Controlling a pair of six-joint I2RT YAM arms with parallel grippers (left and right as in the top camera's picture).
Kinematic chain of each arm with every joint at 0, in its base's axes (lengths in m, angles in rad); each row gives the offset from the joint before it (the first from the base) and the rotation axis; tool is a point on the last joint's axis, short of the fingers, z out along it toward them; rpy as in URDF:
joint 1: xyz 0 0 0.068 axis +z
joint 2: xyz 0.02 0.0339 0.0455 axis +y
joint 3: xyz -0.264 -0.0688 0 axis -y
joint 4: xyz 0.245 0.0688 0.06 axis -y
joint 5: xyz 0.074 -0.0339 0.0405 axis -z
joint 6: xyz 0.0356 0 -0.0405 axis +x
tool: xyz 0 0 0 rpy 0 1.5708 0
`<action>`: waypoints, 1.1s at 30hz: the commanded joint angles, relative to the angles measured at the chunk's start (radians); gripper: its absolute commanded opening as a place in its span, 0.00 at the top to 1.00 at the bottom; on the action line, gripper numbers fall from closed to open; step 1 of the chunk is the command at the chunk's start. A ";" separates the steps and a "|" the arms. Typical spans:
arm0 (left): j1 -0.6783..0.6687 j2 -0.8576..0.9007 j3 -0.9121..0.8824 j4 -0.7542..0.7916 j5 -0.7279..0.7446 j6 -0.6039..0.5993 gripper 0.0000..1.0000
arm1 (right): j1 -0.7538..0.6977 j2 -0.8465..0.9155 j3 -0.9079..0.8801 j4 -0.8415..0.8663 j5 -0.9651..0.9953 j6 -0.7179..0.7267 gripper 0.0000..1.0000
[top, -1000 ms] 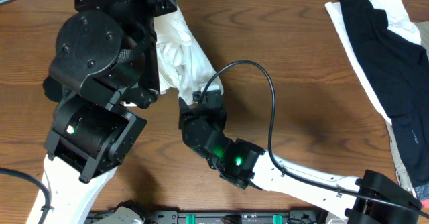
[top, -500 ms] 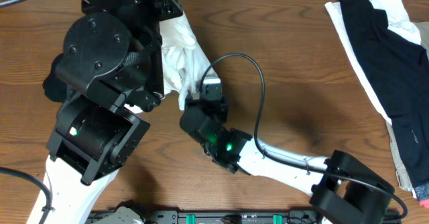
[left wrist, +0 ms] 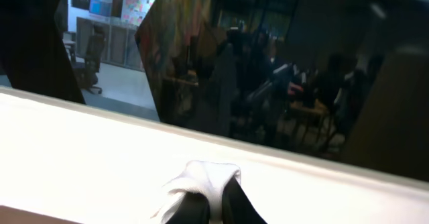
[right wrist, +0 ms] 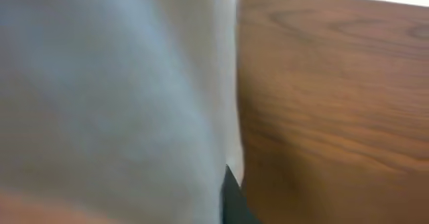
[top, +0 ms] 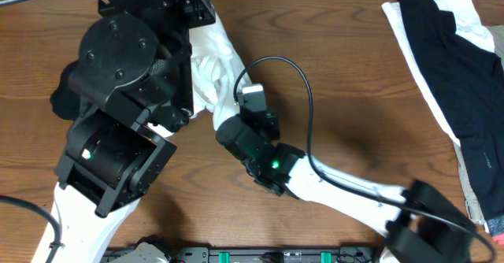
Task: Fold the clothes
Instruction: 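Stretch the shirt between both grippers, right gripper pulling rightward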
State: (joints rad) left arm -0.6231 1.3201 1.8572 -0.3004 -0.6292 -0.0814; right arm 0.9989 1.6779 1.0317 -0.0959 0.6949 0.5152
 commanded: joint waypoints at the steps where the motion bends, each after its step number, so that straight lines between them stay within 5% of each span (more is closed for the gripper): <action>1: 0.002 -0.008 0.013 -0.021 -0.020 0.049 0.94 | 0.024 -0.144 0.014 -0.150 -0.041 -0.027 0.99; 9: 0.031 -0.010 0.013 -0.136 -0.023 0.048 0.95 | -0.077 -0.496 0.014 -0.465 -0.041 -0.189 0.99; 16: 0.031 -0.038 0.013 -0.275 -0.058 0.048 0.94 | -0.311 -0.758 0.020 -0.515 -0.061 -0.374 0.99; 33: 0.031 -0.174 0.013 -0.494 -0.134 0.026 0.94 | -0.606 -0.840 0.031 -0.668 -0.178 -0.484 0.99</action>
State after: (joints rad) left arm -0.5987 1.1637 1.8576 -0.7879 -0.7113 -0.0479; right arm 0.4263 0.8429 1.0382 -0.7517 0.5388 0.0505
